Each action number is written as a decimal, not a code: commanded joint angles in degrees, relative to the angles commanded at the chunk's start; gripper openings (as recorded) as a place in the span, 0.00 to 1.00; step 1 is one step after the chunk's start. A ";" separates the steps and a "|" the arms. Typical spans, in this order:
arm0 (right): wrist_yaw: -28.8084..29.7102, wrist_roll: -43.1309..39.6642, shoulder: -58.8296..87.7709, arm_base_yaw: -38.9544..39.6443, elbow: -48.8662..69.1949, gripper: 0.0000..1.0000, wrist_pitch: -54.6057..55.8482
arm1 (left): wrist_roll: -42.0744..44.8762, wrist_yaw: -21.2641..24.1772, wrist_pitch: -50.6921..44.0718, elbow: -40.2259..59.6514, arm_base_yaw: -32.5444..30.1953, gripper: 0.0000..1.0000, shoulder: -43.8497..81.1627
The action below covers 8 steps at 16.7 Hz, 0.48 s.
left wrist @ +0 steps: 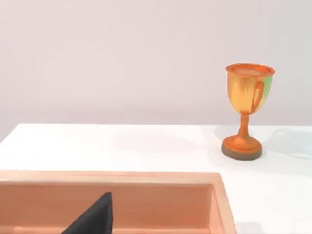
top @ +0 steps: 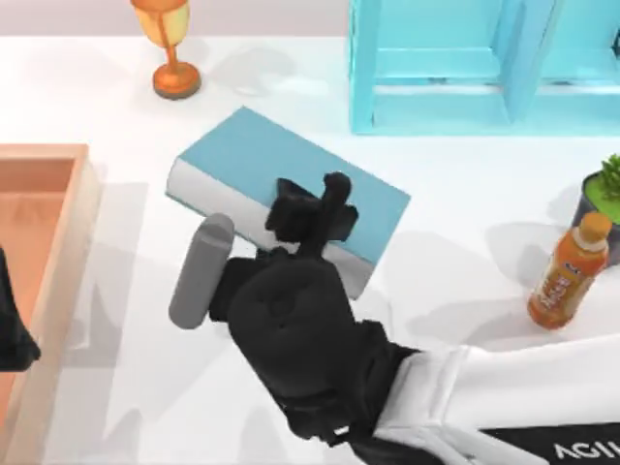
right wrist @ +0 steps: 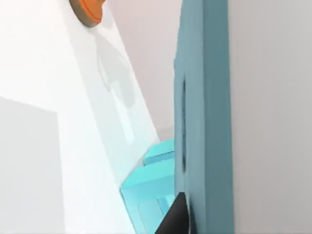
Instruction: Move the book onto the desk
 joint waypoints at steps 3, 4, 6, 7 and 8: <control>1.85 -8.38 3.00 4.21 -1.15 0.00 -1.99 | 0.00 0.00 0.00 0.00 0.00 1.00 0.00; 2.18 -9.93 3.57 5.03 -1.47 0.00 -2.47 | 0.00 0.00 0.00 0.00 0.00 1.00 0.00; 2.42 -11.26 4.02 5.73 -1.82 0.00 -2.95 | 0.00 0.00 0.00 0.00 0.00 1.00 0.00; 2.42 -11.26 4.02 5.73 -1.82 0.00 -2.95 | 0.00 0.00 0.00 0.00 0.00 1.00 0.00; 2.42 -11.26 4.02 5.73 -1.82 0.00 -2.95 | 0.00 0.00 0.00 0.00 0.00 1.00 0.00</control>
